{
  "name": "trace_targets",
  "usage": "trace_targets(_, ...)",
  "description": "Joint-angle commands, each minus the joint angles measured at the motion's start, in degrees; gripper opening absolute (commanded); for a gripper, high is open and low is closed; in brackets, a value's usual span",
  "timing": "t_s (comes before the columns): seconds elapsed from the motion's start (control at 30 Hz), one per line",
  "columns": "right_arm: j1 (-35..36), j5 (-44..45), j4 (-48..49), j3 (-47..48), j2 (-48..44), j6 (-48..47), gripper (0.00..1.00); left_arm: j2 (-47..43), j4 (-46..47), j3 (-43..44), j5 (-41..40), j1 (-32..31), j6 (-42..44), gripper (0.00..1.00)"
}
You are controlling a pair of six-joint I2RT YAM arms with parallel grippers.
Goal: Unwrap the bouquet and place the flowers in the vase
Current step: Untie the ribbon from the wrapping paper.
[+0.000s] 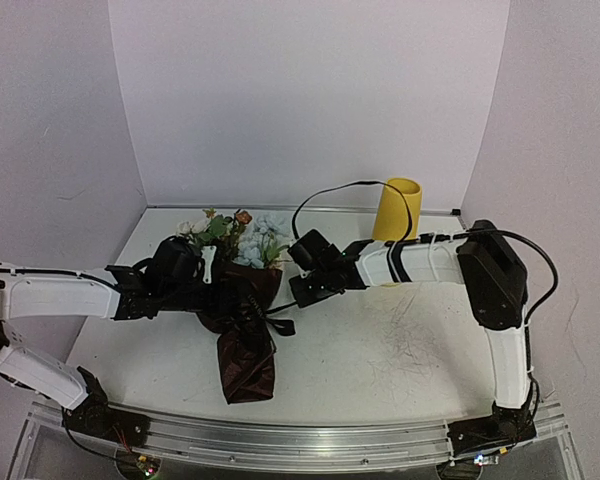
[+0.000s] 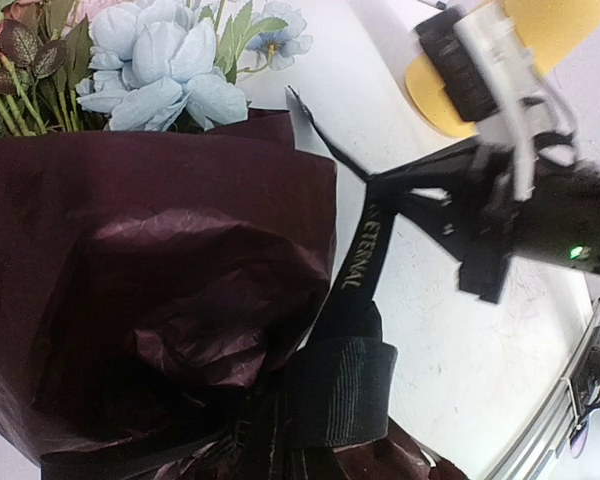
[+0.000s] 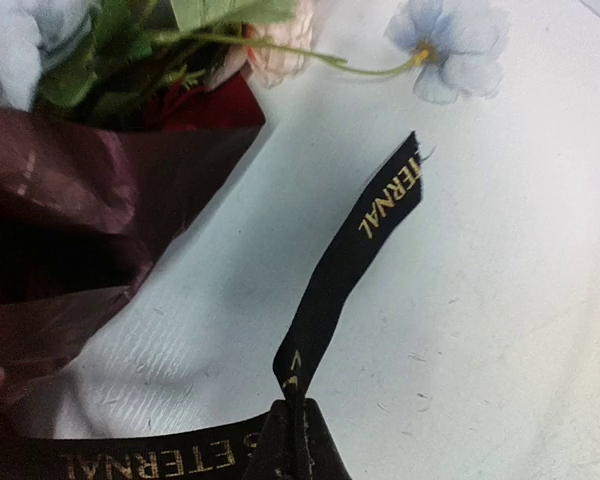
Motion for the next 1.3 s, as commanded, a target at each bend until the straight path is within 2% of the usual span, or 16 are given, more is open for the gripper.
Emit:
trace_targets(0.0,-0.21,3.12,-1.67,-2.84,-6.9,0.11,0.0,-3.94,1.0,-0.24,-1.27,-0.14,-0.09,0.03)
trace_targets(0.23,-0.99,9.04,-1.67,-7.49,-13.34,0.95,0.0,-6.21,-3.82,3.43,-4.24,-0.16,2.0,0.03)
trace_targets(0.8,-4.57,7.74,-0.22,-13.22,-21.63,2.03,0.0,-11.77,-8.4,5.38,-7.62,-0.14,2.08,0.04)
trace_targets(0.9,-4.59,5.33,-0.26,-13.03,-21.85,1.44,0.0,-11.13,-8.23,5.62,-4.88,-0.14,3.18,0.19)
trace_targets(0.97,-4.57,3.71,-0.14,-12.73,-21.76,1.22,0.0,-8.92,-8.15,6.62,-1.55,-0.14,3.73,0.33)
trace_targets(1.07,-4.55,1.69,0.29,-12.58,-21.6,1.08,0.0,-5.0,-7.69,8.97,3.34,-0.2,4.72,0.47)
trace_targets(1.17,-4.6,0.27,0.76,-12.24,-21.36,0.93,0.0,-0.99,-7.56,11.49,5.77,-0.55,7.33,0.54)
trace_targets(1.27,-4.61,-0.31,0.95,-11.81,-21.15,0.92,0.0,3.34,-7.67,13.53,6.45,-0.86,11.12,0.57)
